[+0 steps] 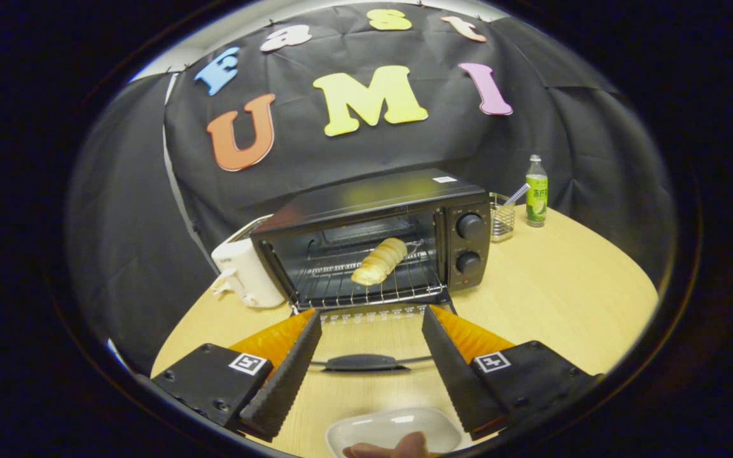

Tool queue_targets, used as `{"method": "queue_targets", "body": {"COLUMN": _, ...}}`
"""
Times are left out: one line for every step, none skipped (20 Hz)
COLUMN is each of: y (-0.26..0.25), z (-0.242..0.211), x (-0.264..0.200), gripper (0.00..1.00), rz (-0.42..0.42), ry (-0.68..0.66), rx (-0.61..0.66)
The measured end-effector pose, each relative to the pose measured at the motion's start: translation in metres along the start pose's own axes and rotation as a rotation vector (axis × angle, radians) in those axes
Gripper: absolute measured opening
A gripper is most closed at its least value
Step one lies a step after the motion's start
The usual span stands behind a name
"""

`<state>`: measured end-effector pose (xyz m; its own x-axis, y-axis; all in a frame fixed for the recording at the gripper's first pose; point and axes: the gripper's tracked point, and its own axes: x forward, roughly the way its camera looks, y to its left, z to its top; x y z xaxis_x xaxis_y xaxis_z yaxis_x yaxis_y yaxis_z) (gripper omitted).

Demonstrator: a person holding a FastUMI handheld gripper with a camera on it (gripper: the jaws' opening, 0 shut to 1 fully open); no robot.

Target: Open the toaster oven, put the food inside, and close the toaster oven door.

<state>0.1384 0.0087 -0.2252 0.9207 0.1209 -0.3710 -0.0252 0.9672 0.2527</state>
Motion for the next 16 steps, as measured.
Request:
{"method": "queue_targets", "body": {"y": 0.002, "z": -0.005, "x": -0.007, "gripper": 1.0, "rz": 0.009, "ry": 0.008, "rx": -0.009}}
{"method": "queue_targets", "body": {"y": 0.002, "z": -0.014, "x": -0.011, "gripper": 1.0, "rz": 0.013, "ry": 0.02, "rx": -0.017}}
{"method": "queue_targets", "body": {"y": 0.002, "z": -0.021, "x": -0.014, "gripper": 1.0, "rz": 0.015, "ry": 0.031, "rx": -0.022}}
{"method": "queue_targets", "body": {"y": 0.003, "z": -0.029, "x": -0.015, "gripper": 1.0, "rz": 0.011, "ry": 0.041, "rx": -0.036}}
{"method": "queue_targets", "body": {"y": 0.003, "z": -0.04, "x": -0.015, "gripper": 1.0, "rz": 0.007, "ry": 0.058, "rx": -0.055}}
{"method": "queue_targets", "body": {"y": 0.003, "z": -0.051, "x": -0.012, "gripper": 1.0, "rz": 0.007, "ry": 0.083, "rx": -0.069}}
{"method": "queue_targets", "body": {"y": 0.003, "z": -0.062, "x": -0.01, "gripper": 1.0, "rz": 0.01, "ry": 0.115, "rx": -0.077}}
{"method": "queue_targets", "body": {"y": 0.003, "z": -0.074, "x": -0.004, "gripper": 1.0, "rz": 0.011, "ry": 0.148, "rx": -0.079}}
{"method": "queue_targets", "body": {"y": 0.002, "z": -0.083, "x": 0.0, "gripper": 1.0, "rz": 0.007, "ry": 0.173, "rx": -0.082}}
{"method": "queue_targets", "body": {"y": 0.001, "z": -0.09, "x": 0.005, "gripper": 1.0, "rz": 0.001, "ry": 0.194, "rx": -0.086}}
{"method": "queue_targets", "body": {"y": 0.0, "z": -0.096, "x": 0.009, "gripper": 1.0, "rz": -0.008, "ry": 0.21, "rx": -0.093}}
{"method": "queue_targets", "body": {"y": -0.002, "z": -0.101, "x": 0.014, "gripper": 1.0, "rz": -0.016, "ry": 0.226, "rx": -0.101}}
{"method": "queue_targets", "body": {"y": -0.003, "z": -0.103, "x": 0.019, "gripper": 1.0, "rz": -0.02, "ry": 0.24, "rx": -0.103}}
{"method": "queue_targets", "body": {"y": -0.004, "z": -0.106, "x": 0.023, "gripper": 1.0, "rz": -0.027, "ry": 0.256, "rx": -0.112}}
{"method": "queue_targets", "body": {"y": -0.003, "z": -0.108, "x": 0.025, "gripper": 1.0, "rz": -0.033, "ry": 0.267, "rx": -0.12}}
{"method": "queue_targets", "body": {"y": -0.004, "z": -0.11, "x": 0.03, "gripper": 1.0, "rz": -0.037, "ry": 0.279, "rx": -0.128}}
